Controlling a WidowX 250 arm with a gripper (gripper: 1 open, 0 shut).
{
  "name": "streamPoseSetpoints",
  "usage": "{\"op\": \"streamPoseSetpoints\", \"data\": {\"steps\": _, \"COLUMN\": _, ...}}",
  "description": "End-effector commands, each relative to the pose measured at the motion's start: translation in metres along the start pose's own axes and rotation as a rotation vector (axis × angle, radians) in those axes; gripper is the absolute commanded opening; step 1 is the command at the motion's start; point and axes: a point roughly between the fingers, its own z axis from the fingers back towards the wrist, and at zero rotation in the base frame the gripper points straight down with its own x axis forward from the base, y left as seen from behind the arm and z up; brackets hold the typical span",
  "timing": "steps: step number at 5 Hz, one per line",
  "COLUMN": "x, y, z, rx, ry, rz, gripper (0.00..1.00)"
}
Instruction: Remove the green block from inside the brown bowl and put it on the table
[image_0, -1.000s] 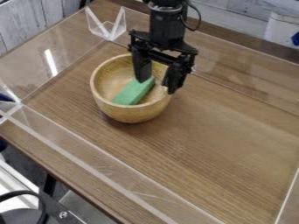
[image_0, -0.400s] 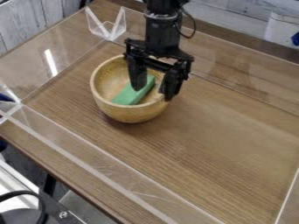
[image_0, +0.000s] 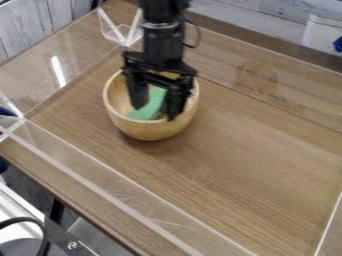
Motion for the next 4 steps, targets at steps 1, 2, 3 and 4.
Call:
{"op": "streamPoseSetpoints", "data": {"steps": 1, "x": 0.009, "y": 0.023, "z": 0.012, "rx": 0.048, "ry": -0.063, "rz": -0.012, "gripper": 1.00}}
{"op": "streamPoseSetpoints", "data": {"steps": 2, "x": 0.016, "y": 0.031, "z": 0.007, "rx": 0.089, "ry": -0.048, "rz": -0.007, "gripper": 1.00}}
{"op": "streamPoseSetpoints", "data": {"steps": 3, "x": 0.022, "y": 0.033, "z": 0.005, "rx": 0.051, "ry": -0.031, "rz": -0.014, "gripper": 1.00}}
{"op": "streamPoseSetpoints", "data": {"steps": 4, "x": 0.028, "y": 0.036, "z": 0.004, "rx": 0.012, "ry": -0.013, "rz": -0.020, "gripper": 1.00}}
